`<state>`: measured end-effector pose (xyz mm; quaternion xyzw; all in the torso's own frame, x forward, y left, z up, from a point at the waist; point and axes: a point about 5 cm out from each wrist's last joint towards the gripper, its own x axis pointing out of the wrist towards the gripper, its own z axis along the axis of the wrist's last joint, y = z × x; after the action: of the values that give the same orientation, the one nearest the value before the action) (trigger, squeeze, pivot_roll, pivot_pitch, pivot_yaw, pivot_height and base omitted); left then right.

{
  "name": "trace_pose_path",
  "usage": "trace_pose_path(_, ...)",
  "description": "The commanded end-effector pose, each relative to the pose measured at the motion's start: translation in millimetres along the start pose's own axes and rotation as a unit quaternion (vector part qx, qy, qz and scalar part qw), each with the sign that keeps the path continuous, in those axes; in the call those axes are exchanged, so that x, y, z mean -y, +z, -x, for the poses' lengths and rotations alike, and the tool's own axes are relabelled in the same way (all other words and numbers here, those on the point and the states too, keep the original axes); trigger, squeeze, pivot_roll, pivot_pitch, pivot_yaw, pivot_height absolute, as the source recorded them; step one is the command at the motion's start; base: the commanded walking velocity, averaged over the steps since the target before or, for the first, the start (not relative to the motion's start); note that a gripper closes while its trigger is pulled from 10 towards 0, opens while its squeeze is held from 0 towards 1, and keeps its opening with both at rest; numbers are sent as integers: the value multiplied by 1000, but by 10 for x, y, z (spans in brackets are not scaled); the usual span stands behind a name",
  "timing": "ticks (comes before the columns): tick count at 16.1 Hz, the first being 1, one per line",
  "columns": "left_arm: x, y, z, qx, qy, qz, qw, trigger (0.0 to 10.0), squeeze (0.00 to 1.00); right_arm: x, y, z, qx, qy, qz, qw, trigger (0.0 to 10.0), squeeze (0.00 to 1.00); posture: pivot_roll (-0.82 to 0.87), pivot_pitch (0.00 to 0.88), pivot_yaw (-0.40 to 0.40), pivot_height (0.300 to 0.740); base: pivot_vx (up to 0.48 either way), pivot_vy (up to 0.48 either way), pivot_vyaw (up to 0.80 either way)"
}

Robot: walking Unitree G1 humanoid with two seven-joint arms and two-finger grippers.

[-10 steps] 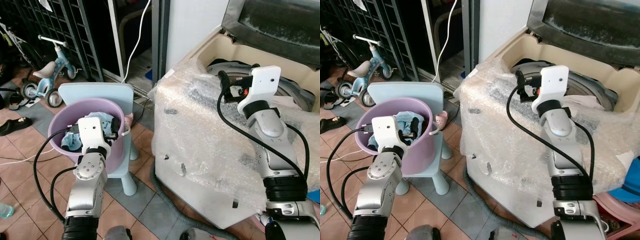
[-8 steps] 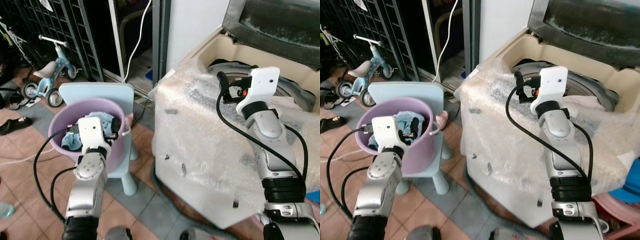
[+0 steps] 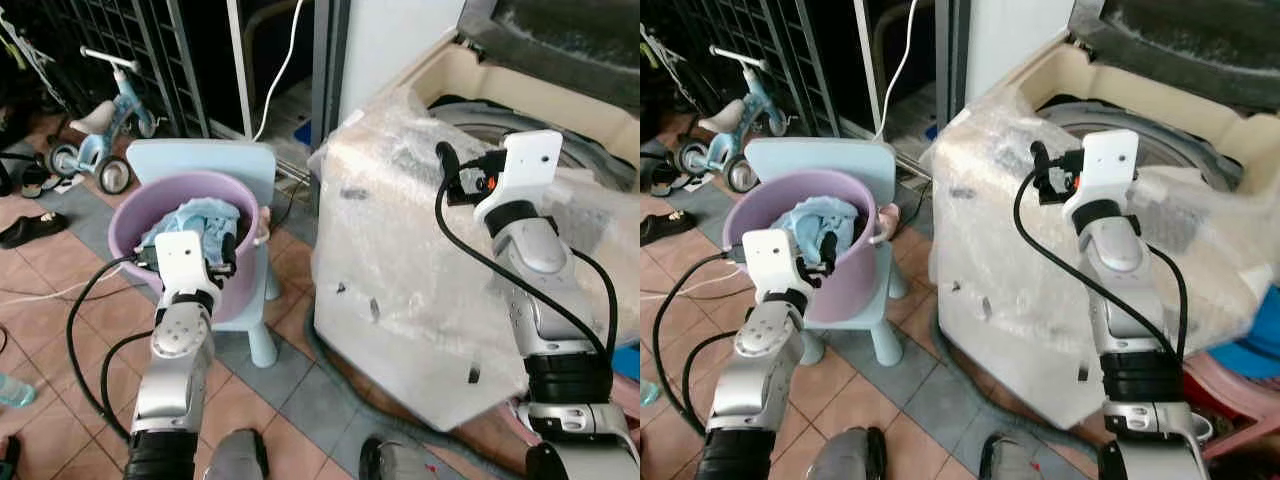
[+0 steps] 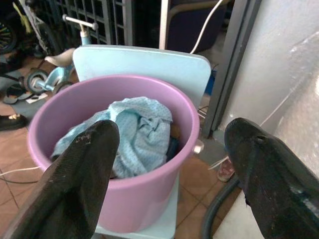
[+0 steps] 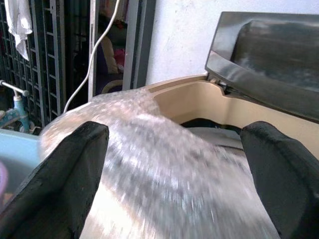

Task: Clothes washing

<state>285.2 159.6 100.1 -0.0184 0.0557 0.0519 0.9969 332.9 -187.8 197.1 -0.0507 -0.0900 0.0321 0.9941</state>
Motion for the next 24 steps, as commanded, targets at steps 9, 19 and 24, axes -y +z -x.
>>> trace_pose_path(9,22,-7,-3,-1,-3,3,1000,10000,0,-107,-7,25,-3,23,-24,999,10000,0,-68,0,11,740,-70,0,0)
trace_pose_path(19,13,-30,-23,-13,7,17,1000,10000,0,-204,-178,192,-30,34,-78,996,10000,0,-72,0,14,740,0,411,0)
trace_pose_path(24,-4,-22,-17,-6,-1,-3,1000,10000,0,-161,-488,352,-82,-10,-16,996,10000,0,-75,0,17,740,0,480,0)
